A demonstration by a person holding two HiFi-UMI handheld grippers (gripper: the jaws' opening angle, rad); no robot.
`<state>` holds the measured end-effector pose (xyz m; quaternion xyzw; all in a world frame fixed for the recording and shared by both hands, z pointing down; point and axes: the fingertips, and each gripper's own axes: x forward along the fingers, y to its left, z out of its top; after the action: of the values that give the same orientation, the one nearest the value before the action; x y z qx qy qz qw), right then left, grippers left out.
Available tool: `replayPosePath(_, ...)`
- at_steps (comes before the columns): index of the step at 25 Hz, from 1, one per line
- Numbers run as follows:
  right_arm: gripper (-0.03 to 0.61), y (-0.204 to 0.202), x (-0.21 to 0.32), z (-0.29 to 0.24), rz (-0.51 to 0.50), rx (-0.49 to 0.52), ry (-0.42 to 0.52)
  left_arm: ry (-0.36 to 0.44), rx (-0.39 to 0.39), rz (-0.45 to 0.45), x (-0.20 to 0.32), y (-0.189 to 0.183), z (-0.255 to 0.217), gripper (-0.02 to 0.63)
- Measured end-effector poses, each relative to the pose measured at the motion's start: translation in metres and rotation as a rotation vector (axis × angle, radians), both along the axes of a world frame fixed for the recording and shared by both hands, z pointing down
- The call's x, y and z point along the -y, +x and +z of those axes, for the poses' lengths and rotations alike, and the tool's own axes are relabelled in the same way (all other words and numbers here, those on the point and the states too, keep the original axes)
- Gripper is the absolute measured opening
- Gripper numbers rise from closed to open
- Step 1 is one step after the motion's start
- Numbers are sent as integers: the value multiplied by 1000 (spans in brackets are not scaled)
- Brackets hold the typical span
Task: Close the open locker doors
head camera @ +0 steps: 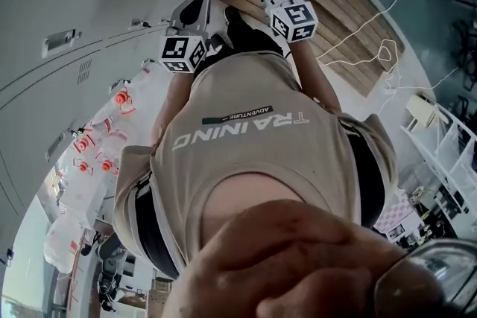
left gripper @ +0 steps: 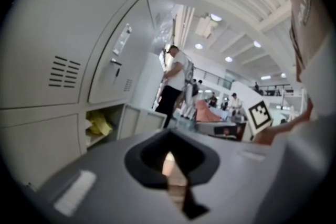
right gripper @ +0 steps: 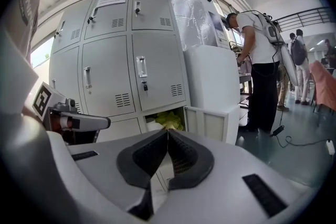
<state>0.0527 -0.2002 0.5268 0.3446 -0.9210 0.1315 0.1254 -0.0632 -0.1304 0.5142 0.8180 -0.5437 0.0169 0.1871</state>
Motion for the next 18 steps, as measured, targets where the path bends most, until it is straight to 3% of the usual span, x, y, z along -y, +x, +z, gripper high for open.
replayPosePath(9, 15, 23, 97, 13, 22, 61, -11, -8, 90, -33, 78, 3, -9, 0)
replayPosePath(18, 15, 51, 188, 39, -21, -6, -34, -22, 154, -138, 152, 0, 9, 0)
